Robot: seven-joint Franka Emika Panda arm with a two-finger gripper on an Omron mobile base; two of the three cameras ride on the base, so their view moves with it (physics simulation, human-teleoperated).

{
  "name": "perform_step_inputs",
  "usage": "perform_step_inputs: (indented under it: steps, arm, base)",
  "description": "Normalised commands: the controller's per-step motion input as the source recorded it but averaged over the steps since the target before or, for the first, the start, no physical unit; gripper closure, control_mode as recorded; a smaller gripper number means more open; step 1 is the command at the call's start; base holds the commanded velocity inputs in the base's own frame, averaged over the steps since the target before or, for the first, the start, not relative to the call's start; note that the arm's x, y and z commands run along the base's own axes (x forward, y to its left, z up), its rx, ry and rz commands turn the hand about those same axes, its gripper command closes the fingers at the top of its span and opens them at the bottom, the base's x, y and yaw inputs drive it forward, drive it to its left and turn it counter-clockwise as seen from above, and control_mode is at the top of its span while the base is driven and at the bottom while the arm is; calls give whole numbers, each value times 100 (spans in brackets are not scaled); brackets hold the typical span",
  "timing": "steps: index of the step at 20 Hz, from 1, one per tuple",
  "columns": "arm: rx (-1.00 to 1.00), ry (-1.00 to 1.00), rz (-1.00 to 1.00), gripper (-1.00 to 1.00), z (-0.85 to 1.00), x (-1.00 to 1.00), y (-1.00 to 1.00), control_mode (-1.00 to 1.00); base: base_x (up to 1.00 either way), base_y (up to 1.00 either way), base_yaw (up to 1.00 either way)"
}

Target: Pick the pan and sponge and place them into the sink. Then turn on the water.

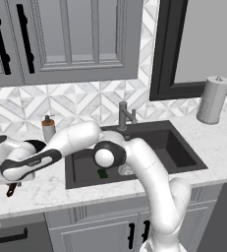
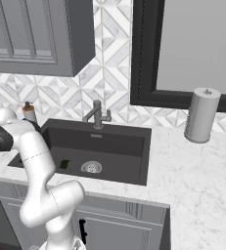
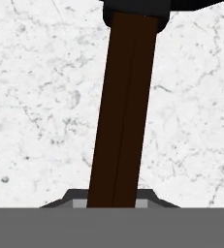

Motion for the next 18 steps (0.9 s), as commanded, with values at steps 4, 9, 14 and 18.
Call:
perform_step_inputs:
  steps: [4,9,14,18]
  arm:
    - [0,-3,0,100,0,-9,-2,-100]
    - [4,-1,-8,100,23,-10,-11,-100]
    - [1,0,-15,100,44,-18,-17,-100]
    - [0,0,-17,100,21,-22,-29,-100]
  base:
    - [0,0,0]
    - [0,0,0]
    - [0,0,0]
    - [0,0,0]
